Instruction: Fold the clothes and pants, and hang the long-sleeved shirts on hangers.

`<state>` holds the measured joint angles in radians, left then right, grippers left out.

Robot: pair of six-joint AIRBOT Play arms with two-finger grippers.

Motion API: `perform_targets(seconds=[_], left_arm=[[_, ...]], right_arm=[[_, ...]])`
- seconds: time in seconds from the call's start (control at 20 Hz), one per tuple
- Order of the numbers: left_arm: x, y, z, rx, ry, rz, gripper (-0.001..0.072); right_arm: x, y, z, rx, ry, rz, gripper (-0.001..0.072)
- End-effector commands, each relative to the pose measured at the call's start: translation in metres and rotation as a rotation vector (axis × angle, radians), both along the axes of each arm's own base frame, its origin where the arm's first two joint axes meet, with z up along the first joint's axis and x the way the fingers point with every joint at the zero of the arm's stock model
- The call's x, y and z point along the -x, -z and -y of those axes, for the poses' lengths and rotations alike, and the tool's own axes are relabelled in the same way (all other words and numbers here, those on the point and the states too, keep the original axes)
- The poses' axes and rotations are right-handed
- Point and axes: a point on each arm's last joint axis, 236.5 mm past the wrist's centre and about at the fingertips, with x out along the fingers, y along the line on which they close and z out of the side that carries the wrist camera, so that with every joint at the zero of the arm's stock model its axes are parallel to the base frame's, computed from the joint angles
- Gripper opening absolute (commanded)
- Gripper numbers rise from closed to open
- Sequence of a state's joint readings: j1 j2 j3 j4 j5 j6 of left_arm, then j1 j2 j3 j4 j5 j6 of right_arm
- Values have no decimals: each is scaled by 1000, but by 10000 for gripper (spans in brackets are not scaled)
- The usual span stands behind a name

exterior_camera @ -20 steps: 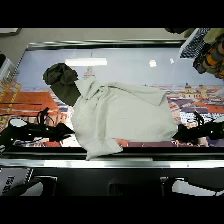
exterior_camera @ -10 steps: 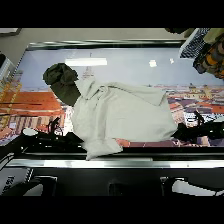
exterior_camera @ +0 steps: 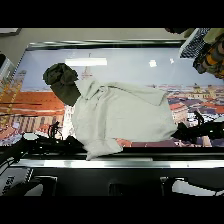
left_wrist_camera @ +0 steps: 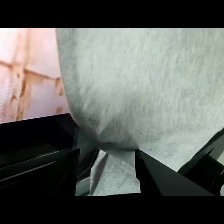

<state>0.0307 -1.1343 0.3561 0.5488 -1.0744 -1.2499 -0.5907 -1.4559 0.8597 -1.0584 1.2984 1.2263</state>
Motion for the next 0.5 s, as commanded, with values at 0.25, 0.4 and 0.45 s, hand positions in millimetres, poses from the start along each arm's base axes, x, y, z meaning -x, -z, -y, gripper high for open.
perform_targets(seconds=[0.25, 0.4, 0.45], left_arm=[[-7, 17, 9, -110, -23, 34, 388], [-15, 22, 9, -141, -68, 40, 324], [-17, 22, 8, -146, -74, 47, 214]], right_arm=[[-1, 0, 1, 5, 2, 5, 32], [-1, 0, 0, 2, 0, 2, 32], [-1, 0, 0, 2, 0, 2, 32]])
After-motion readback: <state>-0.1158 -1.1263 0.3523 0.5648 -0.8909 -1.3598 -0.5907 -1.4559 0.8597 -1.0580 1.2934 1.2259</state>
